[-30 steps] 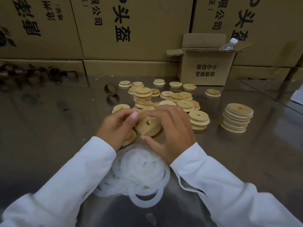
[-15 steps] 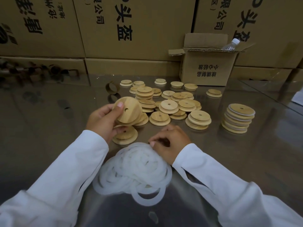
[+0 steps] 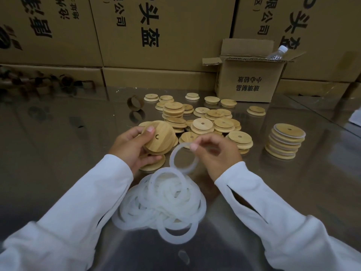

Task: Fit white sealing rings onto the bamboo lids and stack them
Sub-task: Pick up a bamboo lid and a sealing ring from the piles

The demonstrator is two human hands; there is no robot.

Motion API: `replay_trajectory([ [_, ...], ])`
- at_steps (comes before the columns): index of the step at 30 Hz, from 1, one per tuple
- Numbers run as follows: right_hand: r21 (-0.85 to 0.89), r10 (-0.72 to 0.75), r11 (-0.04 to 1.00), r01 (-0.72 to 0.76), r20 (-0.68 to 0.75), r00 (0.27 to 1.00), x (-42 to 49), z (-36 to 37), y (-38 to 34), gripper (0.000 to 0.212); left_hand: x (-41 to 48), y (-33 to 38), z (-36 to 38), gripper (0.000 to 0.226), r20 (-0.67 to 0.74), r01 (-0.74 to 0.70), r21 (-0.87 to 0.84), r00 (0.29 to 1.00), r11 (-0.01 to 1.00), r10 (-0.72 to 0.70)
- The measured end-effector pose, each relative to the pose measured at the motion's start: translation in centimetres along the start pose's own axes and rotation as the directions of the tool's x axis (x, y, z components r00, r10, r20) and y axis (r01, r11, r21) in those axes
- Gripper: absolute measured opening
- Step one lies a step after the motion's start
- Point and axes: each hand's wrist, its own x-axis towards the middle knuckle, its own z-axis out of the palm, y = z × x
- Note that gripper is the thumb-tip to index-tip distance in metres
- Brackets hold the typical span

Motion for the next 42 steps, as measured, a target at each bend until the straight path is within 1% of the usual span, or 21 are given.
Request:
replay_trajectory([
  [2,0.130,-0.042,0.990,0.060,-0.137,0.990,0.2,-0.3,-0.6,0.019,-0.1,-0.2,0.2,0.011,0.037,0.025,-0.020,0.999,0.999,-0.025],
  [4,0.233,-0.032,0.969,0.076,-0.187,0.982,0.2,-0.3,-1.1,0.017,-0.3,-0.3,0.4,0.011,0.082,0.044,-0.025,0.996,0.999,-0.041],
  [6,0.299,0.015,0.954,0.036,-0.168,0.986,0.1,-0.3,-1.3,0.012,-0.5,-0.4,0.5,0.011,0.116,0.052,-0.001,0.992,0.999,-0.051],
  [10,0.363,0.101,0.929,-0.074,-0.056,0.993,-0.1,0.1,-1.5,0.010,-0.9,-0.2,0.9,0.012,0.142,0.064,0.009,0.988,0.998,-0.065],
  [13,0.351,0.158,0.926,-0.138,-0.031,0.987,-0.1,0.4,-1.6,0.011,-1.0,-0.1,1.3,0.016,0.143,0.077,-0.007,0.987,0.997,-0.076],
  [16,0.334,0.211,0.924,-0.185,-0.043,0.977,-0.1,0.5,-1.6,0.013,-1.2,-0.1,1.5,0.030,0.171,0.094,-0.016,0.981,0.995,-0.090],
  [17,0.334,0.223,0.922,-0.195,-0.045,0.974,-0.1,0.6,-1.6,0.014,-1.3,-0.1,1.5,0.034,0.195,0.075,0.008,0.978,0.997,-0.076],
  [19,0.319,0.214,0.930,-0.185,-0.061,0.975,-0.2,0.8,-1.7,0.017,-1.6,-0.3,1.6,0.037,0.251,-0.025,0.097,0.968,0.995,0.000],
  [22,0.286,0.121,0.955,-0.080,-0.130,0.984,-0.5,1.1,-2.0,0.017,-2.0,-0.5,1.7,0.034,0.279,-0.144,0.128,0.955,0.981,0.104],
  [24,0.266,0.051,0.964,-0.006,-0.159,0.986,-0.7,1.1,-2.3,0.019,-2.0,-0.5,1.8,0.030,0.284,-0.176,0.122,0.949,0.977,0.136],
  [26,0.242,0.014,0.970,0.026,-0.163,0.987,-0.8,1.1,-2.4,0.020,-2.1,-0.6,1.8,0.028,0.297,-0.200,0.127,0.942,0.972,0.155],
  [33,0.222,0.075,0.975,-0.034,-0.182,0.980,-0.8,1.0,-2.3,0.017,-2.1,-0.7,1.8,0.030,0.314,-0.232,0.135,0.932,0.963,0.180],
  [37,0.158,0.092,0.985,-0.064,-0.172,0.981,-0.7,0.8,-2.1,0.012,-2.2,-0.8,1.9,0.028,0.315,-0.275,0.160,0.924,0.948,0.215],
  [42,0.155,0.109,0.985,-0.080,-0.189,0.976,-0.6,0.8,-2.0,0.014,-2.2,-0.7,1.8,0.023,0.318,-0.317,0.189,0.915,0.930,0.247],
])
